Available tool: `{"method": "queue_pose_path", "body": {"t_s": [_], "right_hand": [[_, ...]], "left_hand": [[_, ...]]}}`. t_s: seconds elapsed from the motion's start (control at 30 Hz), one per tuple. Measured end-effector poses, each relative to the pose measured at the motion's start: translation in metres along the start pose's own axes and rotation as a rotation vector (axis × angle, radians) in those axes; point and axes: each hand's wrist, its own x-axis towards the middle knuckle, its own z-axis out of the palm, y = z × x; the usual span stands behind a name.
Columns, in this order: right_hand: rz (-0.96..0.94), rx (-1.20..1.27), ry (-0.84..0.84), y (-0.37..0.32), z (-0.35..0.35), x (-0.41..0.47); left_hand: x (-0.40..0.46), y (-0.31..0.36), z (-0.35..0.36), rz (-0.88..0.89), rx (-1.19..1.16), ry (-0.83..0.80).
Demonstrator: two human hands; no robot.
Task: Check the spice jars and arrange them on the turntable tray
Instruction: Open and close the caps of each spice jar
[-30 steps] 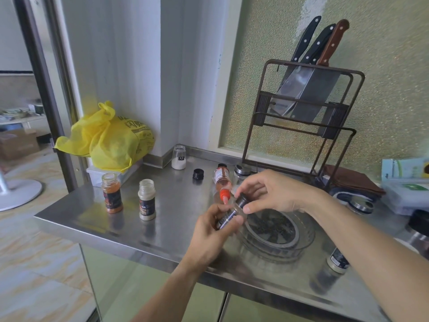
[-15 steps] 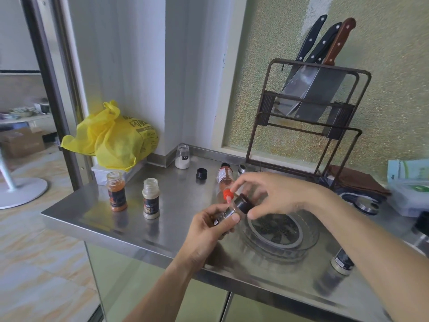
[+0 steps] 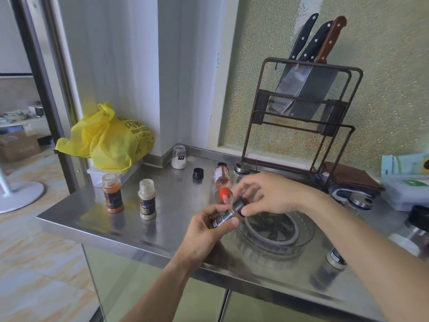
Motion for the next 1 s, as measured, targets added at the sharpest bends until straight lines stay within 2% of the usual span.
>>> {"method": "queue_pose_path", "body": {"t_s": [0.13,0.23,0.33,0.4,0.53,0.7,0.8,0.83,0.9,1.0], "right_hand": [[0.048,-0.092,0.031,-0.001,0.0,0.0],[-0.01,0.026,0.006,0.0,0.003,0.001],[-0.01,-0.032,0.105,0.0,0.009,0.009],[-0.042,-0.188,0.16,-0.008,0.013,0.014],[-0.089,-0.379,0.142,-0.021,0.023,0.022],[-0.008,-0.497,0.022,-0.027,0.026,0.032],[0.045,-0.467,-0.024,-0.036,0.015,0.038],[0.043,-0.417,0.018,-0.038,0.009,0.043],[0.024,-0.351,0.123,-0.042,-0.001,0.061],[-0.018,-0.467,0.145,-0.044,0.001,0.104]], "left_hand": [[-0.001,0.0,0.003,0.007,0.02,-0.023],[-0.003,0.003,0.002,0.016,-0.027,0.0],[-0.002,0.003,0.001,0.007,-0.001,0.046],[0.001,0.001,0.0,0.031,0.11,0.116],[0.006,-0.001,-0.002,0.122,0.565,0.288],[0.004,0.009,-0.001,0.122,0.703,0.245],[0.001,0.016,-0.01,0.146,0.812,0.253],[-0.002,0.019,-0.016,0.181,0.837,0.298],[-0.008,0.026,-0.033,0.358,0.931,0.449],[-0.013,0.03,-0.062,0.651,1.161,0.703]]}}
